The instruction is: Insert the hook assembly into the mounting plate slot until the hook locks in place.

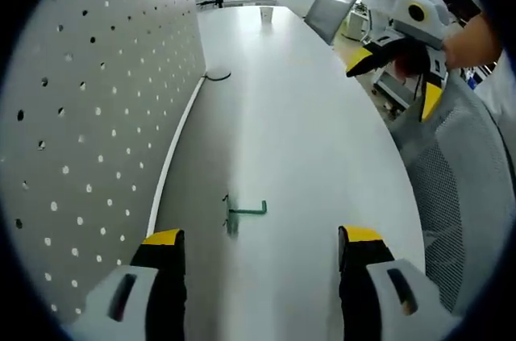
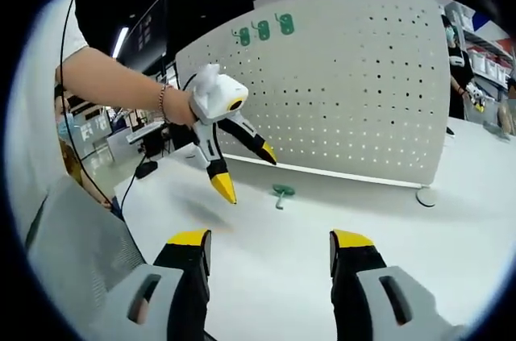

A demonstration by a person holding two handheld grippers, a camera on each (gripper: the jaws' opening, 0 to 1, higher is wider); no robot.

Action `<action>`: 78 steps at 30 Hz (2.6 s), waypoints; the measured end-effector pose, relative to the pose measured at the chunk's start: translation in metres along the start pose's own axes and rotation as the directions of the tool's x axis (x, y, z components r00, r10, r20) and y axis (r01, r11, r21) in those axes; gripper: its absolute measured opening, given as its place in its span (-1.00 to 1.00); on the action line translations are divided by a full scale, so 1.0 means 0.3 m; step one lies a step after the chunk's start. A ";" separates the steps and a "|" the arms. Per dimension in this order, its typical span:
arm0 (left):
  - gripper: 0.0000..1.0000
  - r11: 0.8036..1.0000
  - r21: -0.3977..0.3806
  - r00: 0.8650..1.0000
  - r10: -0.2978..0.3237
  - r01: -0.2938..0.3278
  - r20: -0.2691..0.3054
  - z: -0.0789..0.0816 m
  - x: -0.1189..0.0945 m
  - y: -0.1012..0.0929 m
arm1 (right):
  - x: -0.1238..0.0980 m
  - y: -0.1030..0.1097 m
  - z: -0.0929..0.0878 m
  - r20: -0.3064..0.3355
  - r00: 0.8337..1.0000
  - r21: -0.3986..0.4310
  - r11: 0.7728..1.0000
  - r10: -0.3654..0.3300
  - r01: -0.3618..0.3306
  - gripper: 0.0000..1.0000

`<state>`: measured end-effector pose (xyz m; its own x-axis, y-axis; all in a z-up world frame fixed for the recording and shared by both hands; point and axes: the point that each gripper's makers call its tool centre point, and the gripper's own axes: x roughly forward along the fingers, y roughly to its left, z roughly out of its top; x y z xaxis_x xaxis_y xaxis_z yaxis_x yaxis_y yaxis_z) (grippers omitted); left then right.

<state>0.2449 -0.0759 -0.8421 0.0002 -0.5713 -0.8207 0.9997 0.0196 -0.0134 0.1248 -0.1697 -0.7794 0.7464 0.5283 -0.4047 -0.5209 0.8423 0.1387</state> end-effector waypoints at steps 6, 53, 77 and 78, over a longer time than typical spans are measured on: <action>0.60 1.000 0.014 0.999 -0.024 0.025 -0.029 -0.007 0.038 0.003 | 0.004 0.005 -0.005 -0.008 1.000 0.002 1.000 0.007 -0.007 0.15; 0.27 0.988 0.136 0.985 -0.051 0.073 -0.162 -0.014 0.161 0.076 | 0.008 0.008 -0.032 -0.040 0.999 0.029 1.000 0.013 -0.012 0.15; -0.67 0.998 0.067 0.987 0.012 -0.001 -0.160 -0.031 0.132 0.125 | 0.006 -0.003 -0.035 -0.043 0.999 0.048 0.999 0.000 0.002 0.10; -0.68 0.998 0.070 0.987 0.011 0.000 -0.161 -0.032 0.132 0.124 | 0.006 -0.005 -0.034 -0.040 0.999 0.047 0.999 -0.001 0.003 0.10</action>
<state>0.2820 -0.0899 -0.8804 0.0072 -0.4319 -0.9019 0.9989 -0.0377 0.0261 0.1227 -0.1712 -0.7895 0.7298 0.5224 -0.4410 -0.4985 0.8481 0.1796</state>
